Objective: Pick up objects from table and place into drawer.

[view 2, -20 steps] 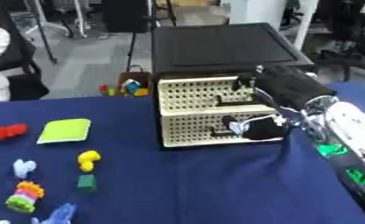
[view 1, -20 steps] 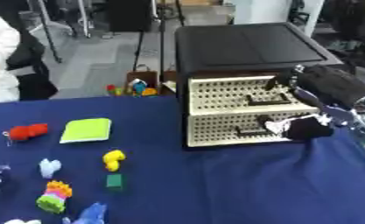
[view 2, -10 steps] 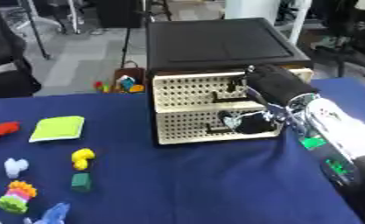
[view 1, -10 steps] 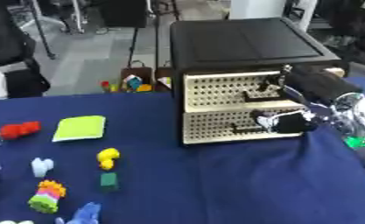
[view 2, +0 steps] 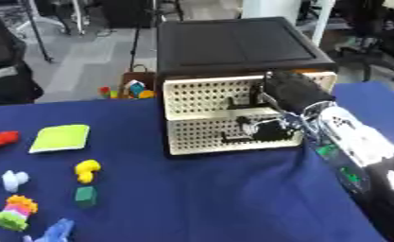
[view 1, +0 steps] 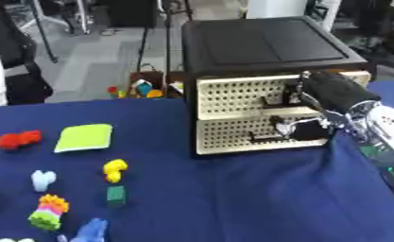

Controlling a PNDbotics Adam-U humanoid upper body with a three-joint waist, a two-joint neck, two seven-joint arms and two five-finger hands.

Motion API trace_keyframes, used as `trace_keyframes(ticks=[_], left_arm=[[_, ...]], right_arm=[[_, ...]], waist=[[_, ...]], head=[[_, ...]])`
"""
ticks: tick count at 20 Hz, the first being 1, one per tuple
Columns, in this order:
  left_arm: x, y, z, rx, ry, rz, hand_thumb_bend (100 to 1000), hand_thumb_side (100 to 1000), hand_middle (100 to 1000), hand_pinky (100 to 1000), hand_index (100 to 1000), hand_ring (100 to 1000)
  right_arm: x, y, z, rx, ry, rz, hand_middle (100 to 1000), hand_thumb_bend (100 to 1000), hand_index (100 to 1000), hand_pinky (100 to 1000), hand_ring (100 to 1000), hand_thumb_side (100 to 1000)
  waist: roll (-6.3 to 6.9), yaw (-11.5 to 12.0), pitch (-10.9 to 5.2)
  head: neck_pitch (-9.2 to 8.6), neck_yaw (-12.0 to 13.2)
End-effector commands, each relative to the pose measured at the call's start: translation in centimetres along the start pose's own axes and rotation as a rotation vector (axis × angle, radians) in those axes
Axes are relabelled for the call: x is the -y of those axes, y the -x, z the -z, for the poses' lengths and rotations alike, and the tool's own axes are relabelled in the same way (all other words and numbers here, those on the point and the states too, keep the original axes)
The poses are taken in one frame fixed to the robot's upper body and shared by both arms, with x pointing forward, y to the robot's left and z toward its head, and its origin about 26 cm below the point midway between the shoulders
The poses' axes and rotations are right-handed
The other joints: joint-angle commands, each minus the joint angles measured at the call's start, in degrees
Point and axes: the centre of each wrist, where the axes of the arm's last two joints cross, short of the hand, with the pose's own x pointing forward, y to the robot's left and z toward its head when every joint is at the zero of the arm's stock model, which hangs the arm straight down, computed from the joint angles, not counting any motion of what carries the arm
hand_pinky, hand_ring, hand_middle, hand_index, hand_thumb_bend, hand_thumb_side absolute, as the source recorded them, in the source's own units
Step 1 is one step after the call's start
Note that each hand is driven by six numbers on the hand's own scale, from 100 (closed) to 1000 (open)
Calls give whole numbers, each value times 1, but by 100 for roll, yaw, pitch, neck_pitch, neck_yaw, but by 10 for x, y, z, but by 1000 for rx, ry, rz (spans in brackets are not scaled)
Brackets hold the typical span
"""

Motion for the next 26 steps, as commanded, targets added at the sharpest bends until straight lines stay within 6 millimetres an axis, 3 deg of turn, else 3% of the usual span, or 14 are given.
trace_keyframes(ticks=[1, 10, 13, 18, 19, 26], left_arm=[[1, -4, 7, 31, 5, -11, 386, 1000, 797, 707, 865, 768], [1, -4, 7, 30, 2, -17, 385, 1000, 795, 707, 865, 767], [2, -4, 7, 29, 2, -20, 386, 1000, 795, 707, 865, 763], [2, -4, 7, 28, 3, -23, 386, 1000, 795, 704, 865, 763], [2, -4, 7, 28, 3, -23, 387, 1000, 795, 697, 866, 760], [3, -4, 7, 27, 4, -33, 385, 1000, 796, 692, 866, 759]], right_arm=[[8, 7, 2, -22, 23, -22, 100, 339, 749, 100, 100, 518], [6, 7, 4, -21, 20, -14, 100, 319, 709, 100, 100, 482], [8, 6, 3, -32, 51, -21, 100, 298, 647, 100, 100, 459], [9, 4, 2, -47, 78, -32, 100, 294, 628, 100, 100, 453], [9, 4, 2, -48, 79, -33, 100, 285, 540, 100, 100, 433], [15, 2, 0, -111, 162, -85, 100, 255, 502, 100, 100, 381]], waist=[[3, 13, -71], [3, 27, -30], [2, 22, -24], [0, 22, -24], [-1, 21, -24], [-15, 9, -35]], head=[[-1, -21], [-3, -27], [-2, -21], [-11, -24], [-12, -24], [-61, -37]])
